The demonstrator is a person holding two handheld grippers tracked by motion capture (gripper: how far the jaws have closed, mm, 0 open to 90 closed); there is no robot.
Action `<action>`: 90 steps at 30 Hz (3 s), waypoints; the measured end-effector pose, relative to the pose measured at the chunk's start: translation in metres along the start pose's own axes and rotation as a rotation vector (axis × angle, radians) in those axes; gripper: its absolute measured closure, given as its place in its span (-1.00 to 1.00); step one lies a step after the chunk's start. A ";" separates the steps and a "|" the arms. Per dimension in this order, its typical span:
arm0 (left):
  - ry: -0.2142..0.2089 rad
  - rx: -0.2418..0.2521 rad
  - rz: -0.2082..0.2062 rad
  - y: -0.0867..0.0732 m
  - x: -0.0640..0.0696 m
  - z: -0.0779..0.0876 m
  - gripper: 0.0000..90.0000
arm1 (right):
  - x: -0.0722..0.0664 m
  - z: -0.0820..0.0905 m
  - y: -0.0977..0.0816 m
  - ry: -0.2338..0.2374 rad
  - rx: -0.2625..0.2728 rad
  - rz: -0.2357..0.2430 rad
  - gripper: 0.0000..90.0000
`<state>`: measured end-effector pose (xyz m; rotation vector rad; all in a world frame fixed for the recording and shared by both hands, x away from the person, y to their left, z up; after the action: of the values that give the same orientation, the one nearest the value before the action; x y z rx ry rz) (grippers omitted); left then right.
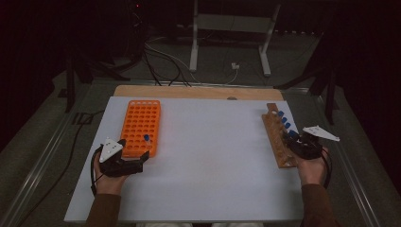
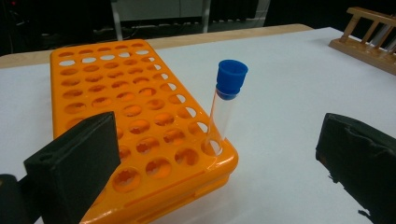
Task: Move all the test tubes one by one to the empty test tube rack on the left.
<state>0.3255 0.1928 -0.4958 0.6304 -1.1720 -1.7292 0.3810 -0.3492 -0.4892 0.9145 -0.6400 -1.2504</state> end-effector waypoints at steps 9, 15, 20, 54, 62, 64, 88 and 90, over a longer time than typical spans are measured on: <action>-0.001 0.001 0.002 0.000 0.000 0.000 -0.99 | 0.000 -0.001 -0.003 -0.020 0.018 0.000 0.68; -0.004 -0.003 -0.001 0.000 0.001 0.000 -0.99 | 0.000 -0.001 -0.001 -0.024 0.015 0.010 0.69; -0.005 -0.002 -0.002 0.000 0.001 0.000 -0.99 | 0.000 0.000 0.000 -0.021 0.018 0.005 0.69; -0.005 0.009 0.003 0.005 -0.001 0.005 -0.99 | -0.017 0.043 0.058 0.022 0.130 0.087 0.70; -0.012 0.029 -0.001 0.007 0.000 0.005 -0.99 | -0.034 0.041 0.061 0.073 0.131 0.104 0.69; -0.014 0.037 -0.003 0.008 0.000 0.005 -0.97 | -0.039 0.039 0.061 0.086 0.130 0.107 0.69; -0.020 0.053 -0.012 0.015 0.012 0.006 -0.97 | -0.115 0.011 0.054 0.248 0.076 0.191 0.69; -0.023 0.053 -0.017 0.016 0.013 0.006 -0.97 | -0.121 0.009 0.053 0.261 0.071 0.197 0.69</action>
<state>0.3215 0.1814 -0.4781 0.6559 -1.2355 -1.7281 0.3736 -0.2303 -0.4305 1.0278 -0.5547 -0.9191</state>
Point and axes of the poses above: each handheld gripper's, and its own axes: z roughly backward along the jaws, y roughly out of its top, x roughly to its right, the point moved 6 cm from there along -z, roughly forward along the jaws, and after that the axes turned 1 degree about y, right-handed, at the moved point
